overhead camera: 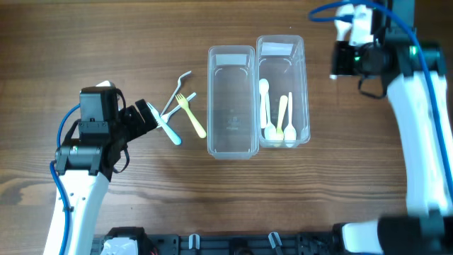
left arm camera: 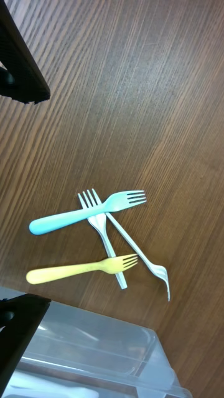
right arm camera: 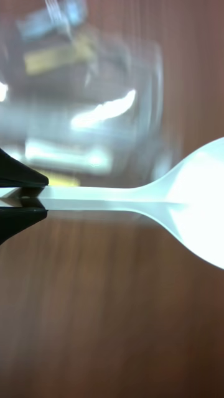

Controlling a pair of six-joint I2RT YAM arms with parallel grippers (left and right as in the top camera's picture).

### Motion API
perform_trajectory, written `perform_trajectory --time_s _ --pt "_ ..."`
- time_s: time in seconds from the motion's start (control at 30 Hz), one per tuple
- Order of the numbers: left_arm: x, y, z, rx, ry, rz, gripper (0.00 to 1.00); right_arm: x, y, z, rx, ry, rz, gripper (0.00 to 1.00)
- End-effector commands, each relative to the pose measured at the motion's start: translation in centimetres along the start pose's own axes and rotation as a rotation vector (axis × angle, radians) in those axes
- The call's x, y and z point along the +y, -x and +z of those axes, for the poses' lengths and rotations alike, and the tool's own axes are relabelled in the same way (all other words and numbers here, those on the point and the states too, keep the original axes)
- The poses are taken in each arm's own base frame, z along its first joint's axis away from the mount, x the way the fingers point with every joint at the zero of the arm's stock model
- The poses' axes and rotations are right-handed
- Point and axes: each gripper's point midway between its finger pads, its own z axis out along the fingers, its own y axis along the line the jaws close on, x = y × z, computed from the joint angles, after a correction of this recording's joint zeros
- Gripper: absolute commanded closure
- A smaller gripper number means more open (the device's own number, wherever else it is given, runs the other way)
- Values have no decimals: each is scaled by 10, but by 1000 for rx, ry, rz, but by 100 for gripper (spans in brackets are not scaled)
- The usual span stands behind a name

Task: Pack container
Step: 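Place the white spoon into the right container and withdraw right arm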

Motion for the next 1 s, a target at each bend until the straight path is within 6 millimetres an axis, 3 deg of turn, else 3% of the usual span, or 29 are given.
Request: perform_trajectory --time_s 0.0,0.1,0.13,0.3,0.4,0.5,0.53,0.57,0.63,0.73,0.87,0.97 --pt "-3 8 -5 -24 -4 15 0 43 -9 5 24 77 11 96" --pt "-3 8 -5 -24 -4 15 0 54 -24 33 64 54 45 96" --pt "-3 8 -5 -24 -4 15 0 56 -34 53 90 55 62 96" --pt "-3 8 -5 -24 -4 15 0 47 -79 119 201 37 112 96" --pt "-3 8 -5 -24 -4 15 0 53 -98 137 261 72 106 96" --pt "-3 8 -5 -24 -4 15 0 58 -97 139 254 89 61 91" --pt "-3 8 -5 -25 -4 15 0 59 -94 136 243 95 51 83" --pt "-3 8 -5 -24 -4 15 0 61 -87 131 225 106 44 68" --pt "-7 8 -5 -20 -22 6 1 63 -72 115 178 114 44 50" --pt "-23 -6 -6 52 -119 -14 0 61 -34 71 41 129 50 29" --pt "-28 -25 -9 142 -164 -17 0 42 -6 18 -108 117 85 23" --pt "-27 -34 -10 183 -165 -18 0 20 -2 -18 -173 84 126 23"
